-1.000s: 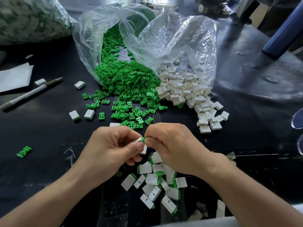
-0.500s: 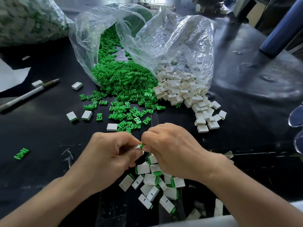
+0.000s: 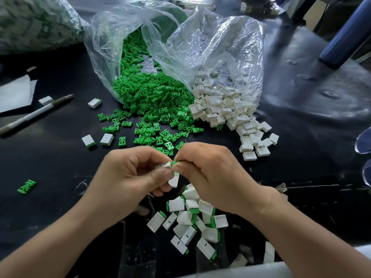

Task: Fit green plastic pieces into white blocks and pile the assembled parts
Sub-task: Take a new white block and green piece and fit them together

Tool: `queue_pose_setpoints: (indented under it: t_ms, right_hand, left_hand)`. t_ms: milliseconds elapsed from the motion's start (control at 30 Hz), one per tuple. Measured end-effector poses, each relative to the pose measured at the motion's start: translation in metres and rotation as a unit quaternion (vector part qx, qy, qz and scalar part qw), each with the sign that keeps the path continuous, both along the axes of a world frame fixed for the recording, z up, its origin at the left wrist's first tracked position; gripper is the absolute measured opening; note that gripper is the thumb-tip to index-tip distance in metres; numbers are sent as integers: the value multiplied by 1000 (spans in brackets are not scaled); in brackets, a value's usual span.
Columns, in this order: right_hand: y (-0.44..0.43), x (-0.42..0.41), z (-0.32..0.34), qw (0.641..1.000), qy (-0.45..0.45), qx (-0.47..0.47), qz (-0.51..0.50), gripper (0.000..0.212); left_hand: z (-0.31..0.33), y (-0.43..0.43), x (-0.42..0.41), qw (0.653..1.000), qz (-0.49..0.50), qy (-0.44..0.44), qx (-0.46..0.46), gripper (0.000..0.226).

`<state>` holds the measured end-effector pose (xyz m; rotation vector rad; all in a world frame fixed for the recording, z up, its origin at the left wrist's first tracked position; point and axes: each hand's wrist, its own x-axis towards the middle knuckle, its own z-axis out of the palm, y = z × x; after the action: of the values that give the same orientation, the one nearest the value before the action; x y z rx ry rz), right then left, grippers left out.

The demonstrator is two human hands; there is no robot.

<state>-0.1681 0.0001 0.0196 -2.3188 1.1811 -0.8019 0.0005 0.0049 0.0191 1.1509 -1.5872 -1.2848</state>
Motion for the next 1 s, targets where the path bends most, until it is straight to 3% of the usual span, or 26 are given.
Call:
queue_pose_setpoints:
  t_ms: [167, 267, 367, 567, 633, 833, 933, 1000]
  right_hand:
    - [0, 2, -4, 996, -88, 14, -10, 20]
    - [1, 6, -9, 992, -110, 46, -35, 18]
    - [0, 4, -8, 983, -136, 115, -38, 17]
    - [-6, -6, 3, 910, -257, 324, -32, 54]
    - [-6, -4, 2, 884, -272, 380, 3, 62]
    - [0, 10, 2, 798, -345, 486, 93, 45]
    - [1, 8, 3, 791, -334, 504, 94, 51]
    - [3, 7, 4, 815, -305, 485, 87, 61]
  left_hand:
    - [-2, 0, -4, 991, 18, 110, 79, 25]
    - [-3, 0, -4, 991, 40, 105, 75, 18]
    - [-5, -2, -3, 992, 38, 95, 69, 26]
    - [-7, -3, -2, 992, 19, 125, 25, 22]
    - [-8, -3, -1, 992, 7, 129, 13, 34]
    - [-9, -2, -2, 985, -30, 170, 14, 37]
    - [-11, -1, -2, 981, -43, 191, 7, 40]
    - [-11, 0, -3, 982, -52, 184, -2, 43]
